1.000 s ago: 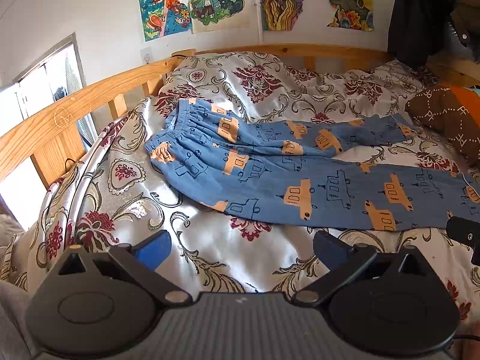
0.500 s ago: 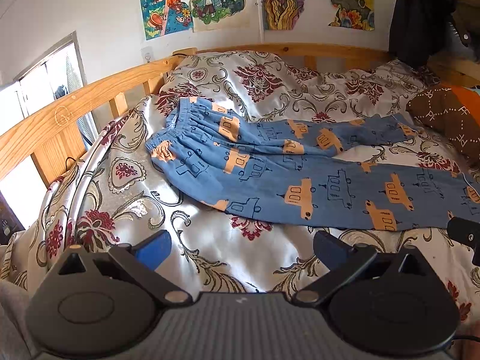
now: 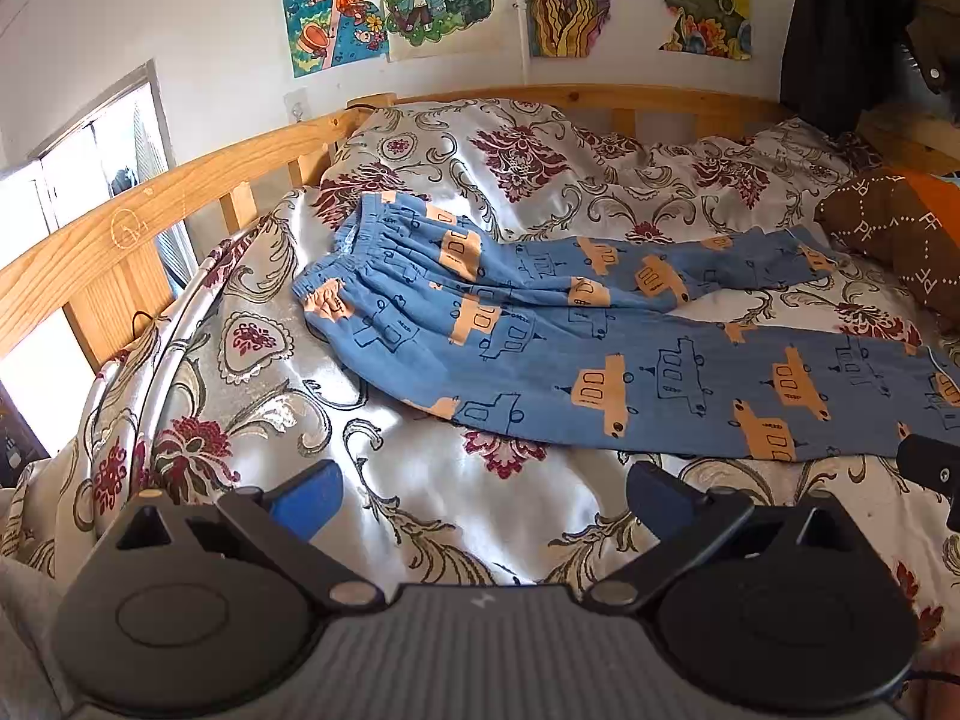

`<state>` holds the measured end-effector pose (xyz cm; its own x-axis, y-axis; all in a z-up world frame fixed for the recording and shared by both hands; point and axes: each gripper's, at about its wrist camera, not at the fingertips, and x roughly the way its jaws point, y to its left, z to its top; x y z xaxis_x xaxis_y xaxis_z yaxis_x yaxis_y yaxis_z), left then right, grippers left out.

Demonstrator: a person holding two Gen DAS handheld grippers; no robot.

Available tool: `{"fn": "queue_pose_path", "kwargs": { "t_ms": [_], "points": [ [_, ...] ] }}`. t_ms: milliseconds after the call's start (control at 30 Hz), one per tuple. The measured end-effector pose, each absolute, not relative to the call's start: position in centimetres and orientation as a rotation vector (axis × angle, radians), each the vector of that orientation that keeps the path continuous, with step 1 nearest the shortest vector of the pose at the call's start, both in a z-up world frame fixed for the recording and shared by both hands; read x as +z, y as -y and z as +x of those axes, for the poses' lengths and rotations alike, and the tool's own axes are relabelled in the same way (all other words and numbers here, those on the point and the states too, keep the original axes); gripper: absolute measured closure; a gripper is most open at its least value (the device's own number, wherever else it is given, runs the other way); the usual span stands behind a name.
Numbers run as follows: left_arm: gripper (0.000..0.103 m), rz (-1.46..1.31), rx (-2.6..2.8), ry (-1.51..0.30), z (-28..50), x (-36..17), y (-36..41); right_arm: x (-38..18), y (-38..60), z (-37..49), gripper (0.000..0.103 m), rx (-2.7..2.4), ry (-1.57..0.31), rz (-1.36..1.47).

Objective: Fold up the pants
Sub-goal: 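Grasp the pants waistband with the left tool while the right tool grasps beside it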

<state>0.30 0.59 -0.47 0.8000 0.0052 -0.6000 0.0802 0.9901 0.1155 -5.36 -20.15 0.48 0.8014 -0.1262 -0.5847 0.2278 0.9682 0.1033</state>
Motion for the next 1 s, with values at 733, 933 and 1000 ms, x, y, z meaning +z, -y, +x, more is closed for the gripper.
{"fn": "queue_pose_path", "kwargs": {
  "t_ms": [733,933,1000],
  "points": [
    [0.0,0.19,-0.217,-0.778,6.6,3.8,-1.1,6.2,21.5,0.1,0.001,-0.017,-0.651,0.04],
    [0.0,0.302,-0.23,-0.695,15.2,6.3,-2.4,8.5,22.7,7.3,0.001,0.105,-0.631,-0.069],
    [0.0,0.365,-0.237,-0.637,18.6,6.5,-2.4,7.9,23.3,10.5,0.001,0.136,-0.647,-0.097]
  ]
}}
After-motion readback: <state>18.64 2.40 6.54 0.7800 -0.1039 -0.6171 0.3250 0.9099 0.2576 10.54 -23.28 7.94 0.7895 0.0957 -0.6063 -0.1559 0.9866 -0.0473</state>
